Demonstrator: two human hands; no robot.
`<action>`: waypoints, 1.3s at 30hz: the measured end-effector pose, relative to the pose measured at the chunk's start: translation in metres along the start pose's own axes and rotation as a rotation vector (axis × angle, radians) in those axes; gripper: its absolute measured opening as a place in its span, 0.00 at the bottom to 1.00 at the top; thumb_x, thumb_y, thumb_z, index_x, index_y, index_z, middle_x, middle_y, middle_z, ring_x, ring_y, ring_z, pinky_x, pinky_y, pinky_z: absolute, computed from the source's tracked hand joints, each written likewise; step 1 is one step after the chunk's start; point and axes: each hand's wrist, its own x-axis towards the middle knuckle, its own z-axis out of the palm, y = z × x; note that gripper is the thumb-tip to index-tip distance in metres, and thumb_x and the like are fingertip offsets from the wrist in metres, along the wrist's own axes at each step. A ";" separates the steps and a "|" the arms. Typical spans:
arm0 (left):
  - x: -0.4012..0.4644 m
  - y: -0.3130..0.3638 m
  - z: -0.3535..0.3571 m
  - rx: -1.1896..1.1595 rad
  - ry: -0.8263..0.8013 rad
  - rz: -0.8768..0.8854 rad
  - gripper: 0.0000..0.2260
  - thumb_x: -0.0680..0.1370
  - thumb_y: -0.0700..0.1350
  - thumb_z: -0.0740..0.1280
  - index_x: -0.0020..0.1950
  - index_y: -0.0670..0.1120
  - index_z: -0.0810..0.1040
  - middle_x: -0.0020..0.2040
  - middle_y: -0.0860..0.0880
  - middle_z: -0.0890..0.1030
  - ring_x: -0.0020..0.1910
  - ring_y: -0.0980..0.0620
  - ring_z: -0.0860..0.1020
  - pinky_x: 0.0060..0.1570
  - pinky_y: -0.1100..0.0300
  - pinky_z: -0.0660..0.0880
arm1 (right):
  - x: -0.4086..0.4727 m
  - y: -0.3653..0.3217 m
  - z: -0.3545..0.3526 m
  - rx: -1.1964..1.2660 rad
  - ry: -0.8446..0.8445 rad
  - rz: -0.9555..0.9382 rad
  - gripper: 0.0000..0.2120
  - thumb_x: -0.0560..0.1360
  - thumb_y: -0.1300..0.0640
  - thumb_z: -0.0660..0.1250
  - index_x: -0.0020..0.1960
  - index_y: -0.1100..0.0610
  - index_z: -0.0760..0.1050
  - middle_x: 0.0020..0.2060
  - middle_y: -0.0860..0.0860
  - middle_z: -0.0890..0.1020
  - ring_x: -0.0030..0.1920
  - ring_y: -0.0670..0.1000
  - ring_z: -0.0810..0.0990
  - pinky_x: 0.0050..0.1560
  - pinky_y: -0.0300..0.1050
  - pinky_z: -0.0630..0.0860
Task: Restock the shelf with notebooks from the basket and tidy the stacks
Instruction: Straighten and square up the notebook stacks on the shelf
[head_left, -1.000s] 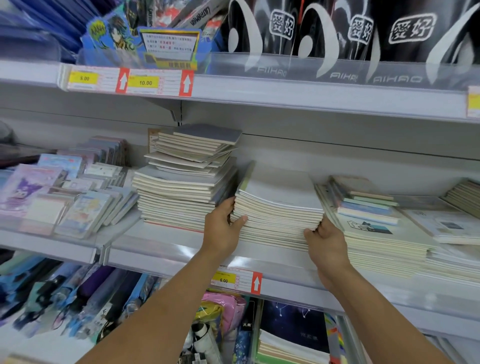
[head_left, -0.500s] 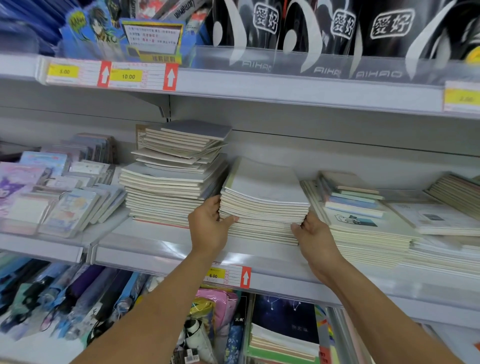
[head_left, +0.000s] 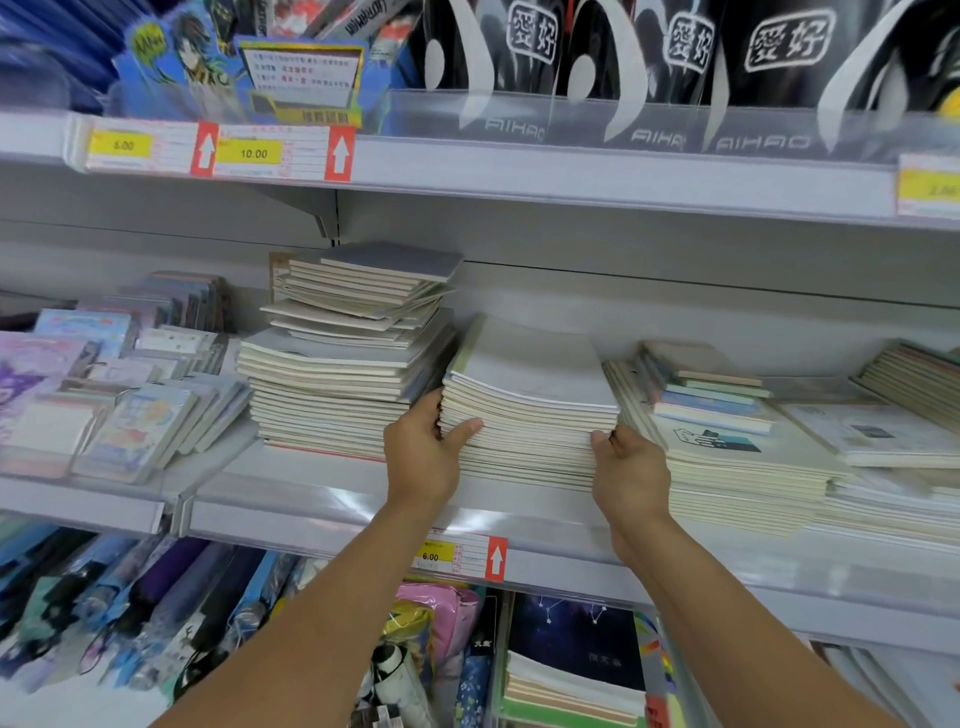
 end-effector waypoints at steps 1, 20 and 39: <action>0.000 0.000 0.000 -0.003 -0.003 0.003 0.11 0.71 0.43 0.76 0.52 0.47 0.80 0.45 0.53 0.84 0.46 0.55 0.82 0.53 0.52 0.79 | -0.001 -0.001 -0.001 -0.007 -0.012 0.010 0.14 0.83 0.58 0.62 0.39 0.60 0.72 0.32 0.51 0.74 0.35 0.49 0.70 0.35 0.42 0.64; -0.006 0.011 0.012 0.105 -0.217 -0.020 0.46 0.75 0.49 0.72 0.79 0.49 0.39 0.79 0.50 0.51 0.71 0.63 0.54 0.68 0.66 0.54 | 0.041 -0.048 -0.015 0.650 -0.543 0.327 0.28 0.78 0.33 0.59 0.61 0.54 0.80 0.55 0.56 0.85 0.58 0.61 0.83 0.61 0.55 0.77; 0.002 0.003 0.007 0.152 -0.168 -0.140 0.51 0.67 0.50 0.79 0.78 0.54 0.48 0.71 0.47 0.72 0.69 0.44 0.70 0.68 0.44 0.69 | 0.046 -0.039 -0.035 -0.526 -0.482 -0.211 0.15 0.69 0.62 0.79 0.53 0.61 0.80 0.48 0.54 0.85 0.49 0.54 0.83 0.55 0.51 0.81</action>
